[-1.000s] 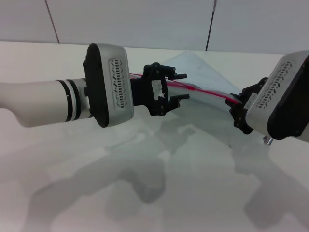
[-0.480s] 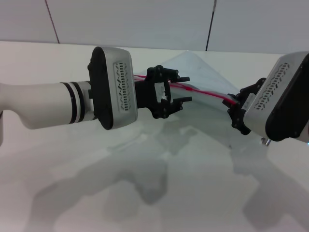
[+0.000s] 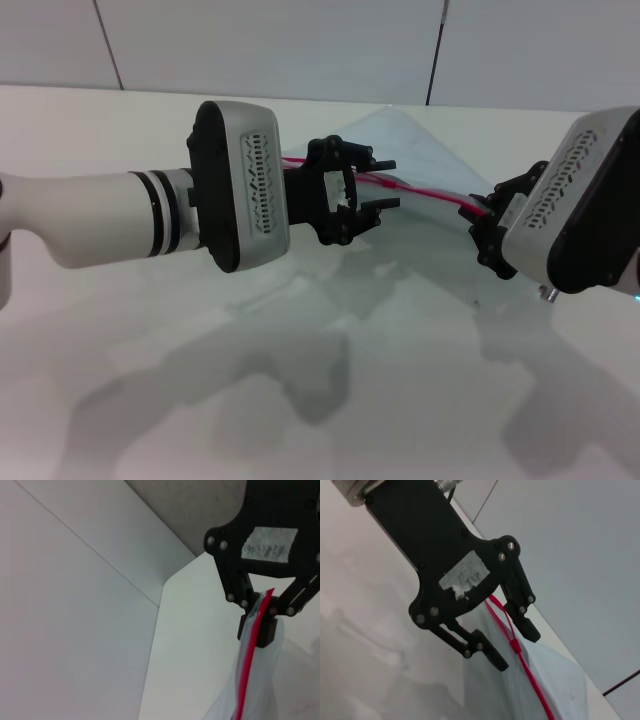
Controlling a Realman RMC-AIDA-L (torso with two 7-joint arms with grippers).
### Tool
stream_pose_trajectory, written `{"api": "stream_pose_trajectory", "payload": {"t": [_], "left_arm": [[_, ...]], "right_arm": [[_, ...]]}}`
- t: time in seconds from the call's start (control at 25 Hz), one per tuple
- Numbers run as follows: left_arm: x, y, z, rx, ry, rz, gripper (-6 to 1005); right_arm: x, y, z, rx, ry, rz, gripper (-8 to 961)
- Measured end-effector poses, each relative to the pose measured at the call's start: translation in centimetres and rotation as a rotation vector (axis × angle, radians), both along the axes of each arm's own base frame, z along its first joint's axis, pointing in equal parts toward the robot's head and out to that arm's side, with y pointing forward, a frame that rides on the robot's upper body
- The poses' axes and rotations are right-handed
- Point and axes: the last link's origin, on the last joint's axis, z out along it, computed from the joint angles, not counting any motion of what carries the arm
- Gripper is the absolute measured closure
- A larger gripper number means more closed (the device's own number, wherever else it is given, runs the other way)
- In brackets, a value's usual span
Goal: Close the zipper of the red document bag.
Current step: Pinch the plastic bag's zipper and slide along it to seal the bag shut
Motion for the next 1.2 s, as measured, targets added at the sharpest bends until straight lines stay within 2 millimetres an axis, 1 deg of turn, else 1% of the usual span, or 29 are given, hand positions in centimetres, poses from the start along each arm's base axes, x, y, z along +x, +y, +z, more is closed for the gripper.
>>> {"api": "stream_pose_trajectory", "payload": {"t": [0.4, 0.8, 1.2], "left_arm": [[0.01, 0.04, 0.03, 0.002, -0.001, 0.001, 738], [-0.17, -0.14, -0.05, -0.003, -0.003, 0.005, 747], [-0.15, -0.23, -0.11, -0.006, -0.005, 0.005, 759]], "right_arm": [[0.08, 0.06, -0.09, -0.003, -0.002, -0.002, 906], [0.64, 0.27, -0.16, 0.0, -0.011, -0.016, 906], [0.67, 0.4, -0.08, 0.003, -0.012, -0.016, 906]]}}
